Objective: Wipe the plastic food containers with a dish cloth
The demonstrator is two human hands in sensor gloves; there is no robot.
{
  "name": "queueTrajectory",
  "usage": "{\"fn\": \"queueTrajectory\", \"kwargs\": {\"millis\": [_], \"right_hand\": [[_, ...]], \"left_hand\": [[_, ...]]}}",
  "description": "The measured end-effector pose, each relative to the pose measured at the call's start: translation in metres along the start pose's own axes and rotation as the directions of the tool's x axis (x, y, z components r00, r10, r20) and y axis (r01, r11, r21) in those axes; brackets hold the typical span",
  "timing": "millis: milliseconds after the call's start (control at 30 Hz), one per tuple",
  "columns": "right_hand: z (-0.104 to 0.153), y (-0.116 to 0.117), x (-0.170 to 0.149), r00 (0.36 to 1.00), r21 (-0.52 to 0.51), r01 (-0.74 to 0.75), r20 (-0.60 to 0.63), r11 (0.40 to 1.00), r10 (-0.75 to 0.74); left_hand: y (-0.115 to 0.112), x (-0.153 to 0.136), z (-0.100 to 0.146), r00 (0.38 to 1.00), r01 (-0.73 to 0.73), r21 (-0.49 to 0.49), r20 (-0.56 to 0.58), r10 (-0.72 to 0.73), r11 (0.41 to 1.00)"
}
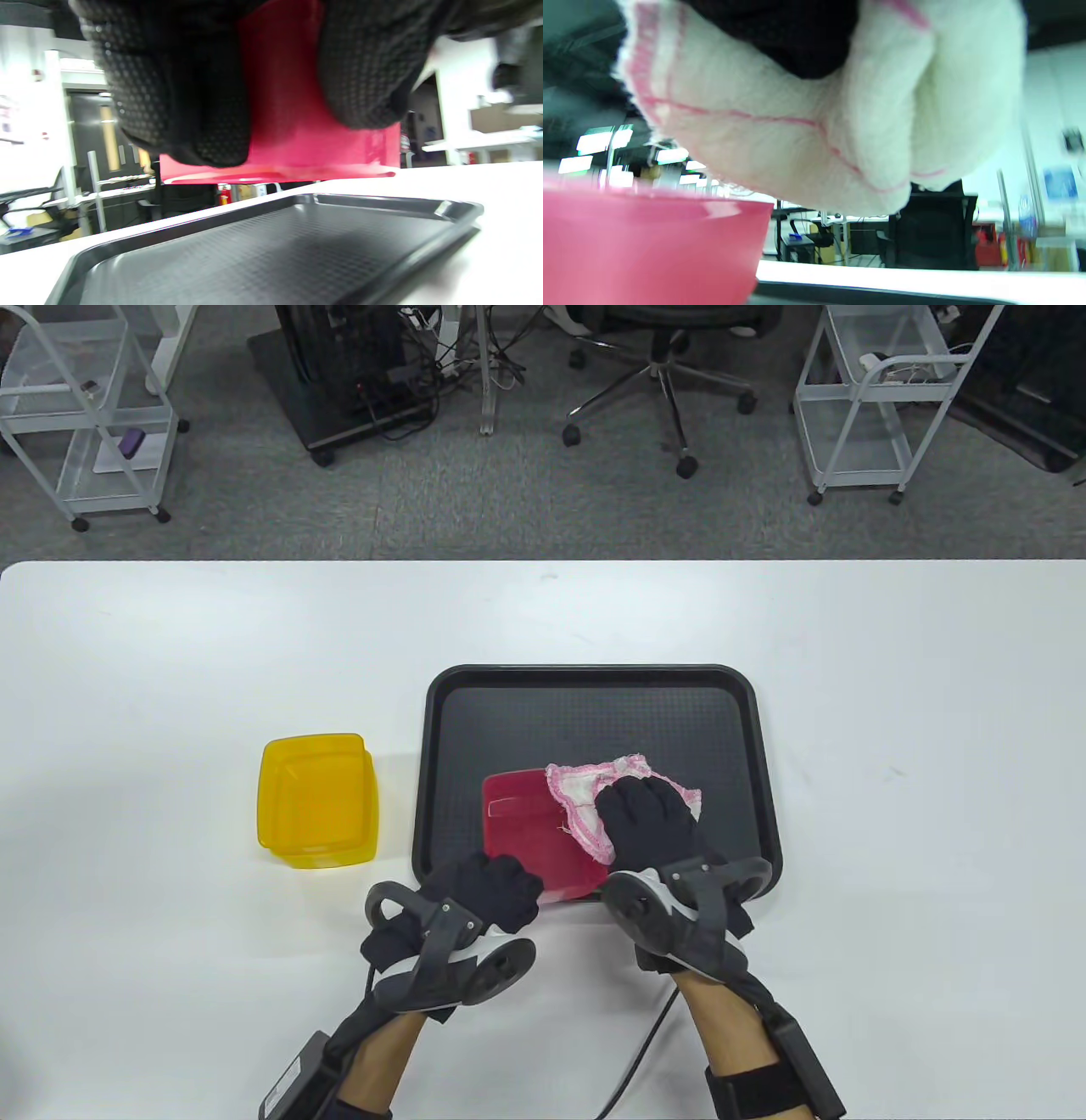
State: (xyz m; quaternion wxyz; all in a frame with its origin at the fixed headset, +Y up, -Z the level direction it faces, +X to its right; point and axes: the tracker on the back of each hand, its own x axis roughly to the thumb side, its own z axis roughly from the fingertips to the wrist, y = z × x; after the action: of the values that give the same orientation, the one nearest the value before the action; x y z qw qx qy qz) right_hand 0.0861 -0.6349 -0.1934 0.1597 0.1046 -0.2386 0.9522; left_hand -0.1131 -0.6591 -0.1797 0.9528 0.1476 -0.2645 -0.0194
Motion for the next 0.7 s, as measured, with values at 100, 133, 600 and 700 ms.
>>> {"fn": "queueTrajectory", "kwargs": {"millis": [100, 133, 600, 700], "right_hand": [[0.014, 0.004, -0.003, 0.988, -0.046, 0.151, -0.020, 0.987, -0.152], [0.018, 0.005, -0.002, 0.985, -0.059, 0.170, -0.012, 0.984, -0.171], [0.050, 0.034, 0.033, 0.924, 0.084, 0.352, 0.128, 0.932, -0.361], [0.051, 0.038, 0.029, 0.875, 0.104, 0.467, 0.088, 0.878, -0.476]], "left_hand": [[-0.004, -0.009, 0.000, 0.996, -0.020, 0.016, -0.089, 0.021, 1.000], [-0.004, -0.011, 0.000, 0.994, -0.031, 0.016, -0.108, 0.032, 0.999], [0.002, -0.024, 0.005, 0.865, -0.337, 0.186, -0.327, 0.382, 0.923], [0.002, -0.025, 0.006, 0.837, -0.394, 0.203, -0.325, 0.441, 0.897]]}}
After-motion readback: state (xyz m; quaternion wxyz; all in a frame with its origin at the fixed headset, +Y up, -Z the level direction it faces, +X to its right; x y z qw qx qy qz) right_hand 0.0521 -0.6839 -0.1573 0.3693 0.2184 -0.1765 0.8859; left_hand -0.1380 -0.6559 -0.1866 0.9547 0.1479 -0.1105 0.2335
